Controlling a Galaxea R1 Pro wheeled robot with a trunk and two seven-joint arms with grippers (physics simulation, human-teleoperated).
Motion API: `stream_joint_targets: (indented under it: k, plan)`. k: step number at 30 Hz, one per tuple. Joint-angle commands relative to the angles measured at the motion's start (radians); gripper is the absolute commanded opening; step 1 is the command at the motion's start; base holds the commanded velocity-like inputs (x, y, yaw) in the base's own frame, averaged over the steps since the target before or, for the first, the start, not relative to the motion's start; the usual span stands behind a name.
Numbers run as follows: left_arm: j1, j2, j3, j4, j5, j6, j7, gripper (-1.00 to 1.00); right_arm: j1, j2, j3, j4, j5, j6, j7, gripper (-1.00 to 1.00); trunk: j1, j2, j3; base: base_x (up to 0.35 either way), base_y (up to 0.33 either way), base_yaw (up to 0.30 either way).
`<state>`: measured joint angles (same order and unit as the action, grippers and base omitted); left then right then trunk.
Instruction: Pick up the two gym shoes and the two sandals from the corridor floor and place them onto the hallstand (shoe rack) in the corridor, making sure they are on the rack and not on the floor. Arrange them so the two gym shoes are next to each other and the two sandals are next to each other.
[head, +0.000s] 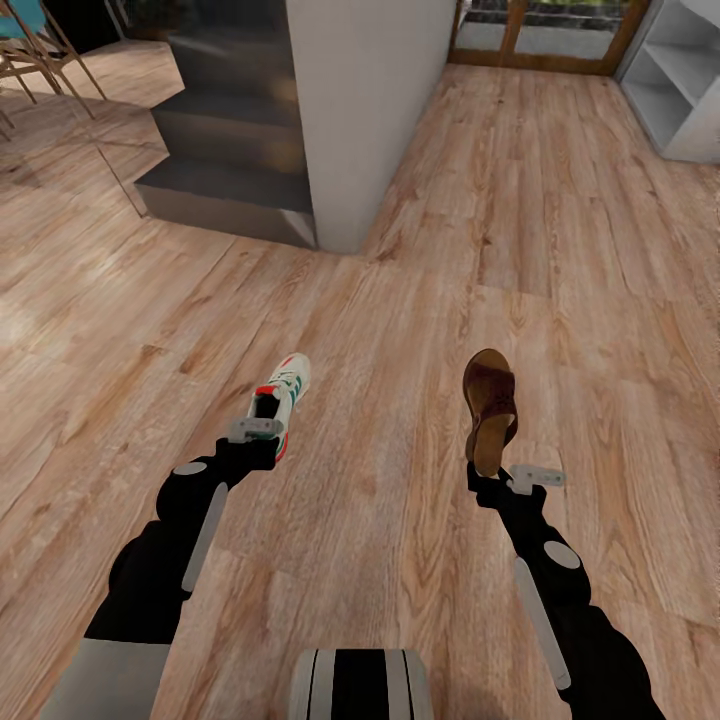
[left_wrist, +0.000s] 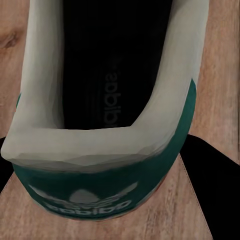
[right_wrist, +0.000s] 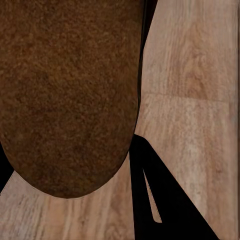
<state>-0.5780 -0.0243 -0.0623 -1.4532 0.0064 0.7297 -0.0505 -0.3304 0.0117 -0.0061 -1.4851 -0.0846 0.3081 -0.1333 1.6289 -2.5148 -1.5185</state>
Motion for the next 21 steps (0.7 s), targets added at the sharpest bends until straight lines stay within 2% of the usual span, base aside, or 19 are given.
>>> stream_joint_targets:
  k: [1,10,21]
  plan:
    - [0.000,0.000,0.001,-0.001,0.000,0.005,-0.003,-1.00,0.000,0.000,0.000,-0.001,-0.012,0.005,-0.006,-1.00,-0.001,0.000,0.005,0.000,0.000,-0.078]
    - [0.000,0.000,0.001,-0.001,0.000,0.005,-0.003,-1.00,0.000,0.001,0.000,-0.001,-0.012,0.005,-0.006,-1.00,-0.005,0.002,0.054,0.000,0.000,-0.101]
    - [0.000,0.000,0.001,-0.001,0.001,0.005,-0.003,-1.00,0.000,0.001,0.000,-0.001,-0.013,0.005,-0.006,-1.00,-0.010,0.005,0.113,0.000,0.000,-0.186]
